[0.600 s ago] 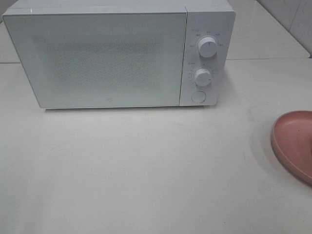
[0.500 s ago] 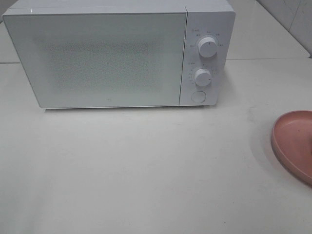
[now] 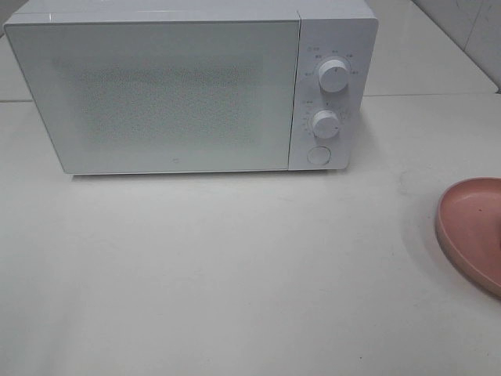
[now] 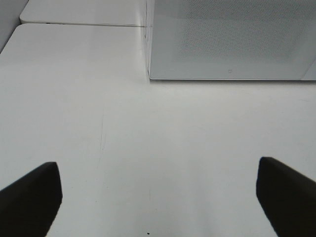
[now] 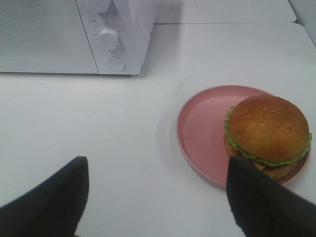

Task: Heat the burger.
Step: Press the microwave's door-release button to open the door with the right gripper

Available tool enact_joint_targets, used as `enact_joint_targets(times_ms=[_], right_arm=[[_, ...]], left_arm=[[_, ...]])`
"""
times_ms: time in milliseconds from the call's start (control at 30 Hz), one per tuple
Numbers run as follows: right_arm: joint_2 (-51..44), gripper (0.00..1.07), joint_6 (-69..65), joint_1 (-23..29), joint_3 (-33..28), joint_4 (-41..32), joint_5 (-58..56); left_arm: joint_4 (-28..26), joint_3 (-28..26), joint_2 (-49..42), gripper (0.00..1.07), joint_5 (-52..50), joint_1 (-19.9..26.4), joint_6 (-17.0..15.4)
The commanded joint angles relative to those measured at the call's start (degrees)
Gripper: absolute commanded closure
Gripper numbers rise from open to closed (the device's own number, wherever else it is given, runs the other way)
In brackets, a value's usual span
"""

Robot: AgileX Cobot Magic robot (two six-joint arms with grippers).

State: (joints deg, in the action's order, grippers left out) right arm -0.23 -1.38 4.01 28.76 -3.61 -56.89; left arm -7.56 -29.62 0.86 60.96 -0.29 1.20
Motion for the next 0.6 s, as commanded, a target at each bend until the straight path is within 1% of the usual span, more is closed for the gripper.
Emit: enact_joint_targets(times_ms=[33, 267, 333, 433, 500, 567, 600], right_arm=[[0.63, 0.31, 0.40, -0.52, 1.55, -0.23, 2.75], [5.84, 0.31, 0.29, -0.52, 1.83, -0.23, 7.05], [10.03, 0.31, 0.29, -0.52, 1.83, -0.23, 10.43], [11.12, 0.31, 0.29, -0.52, 1.83, -0.23, 11.12], [15.30, 0.31, 0.34, -0.52, 1.83, -0.17, 14.44], [16.16, 0.31, 0.34, -0.52, 1.83, -0.17, 15.13], [18.28, 0.31, 0.46, -0.52, 1.83, -0.17, 16.96]], left_arm=[[-0.57, 0.06, -0.17, 0.07, 0.23, 0.29, 0.11], [-0.57, 0.06, -0.17, 0.08, 0.23, 0.29, 0.11], [-0.57, 0.06, -0.17, 0.08, 0.23, 0.29, 0.11], [-0.57, 0.06, -0.17, 0.08, 0.23, 0.29, 0.11], [-0.57, 0.06, -0.17, 0.08, 0.23, 0.29, 0.11], [-0.57, 0.06, -0.17, 0.08, 0.23, 0.29, 0.11], [-0.57, 0.06, -0.17, 0.08, 0.23, 0.29, 0.11]])
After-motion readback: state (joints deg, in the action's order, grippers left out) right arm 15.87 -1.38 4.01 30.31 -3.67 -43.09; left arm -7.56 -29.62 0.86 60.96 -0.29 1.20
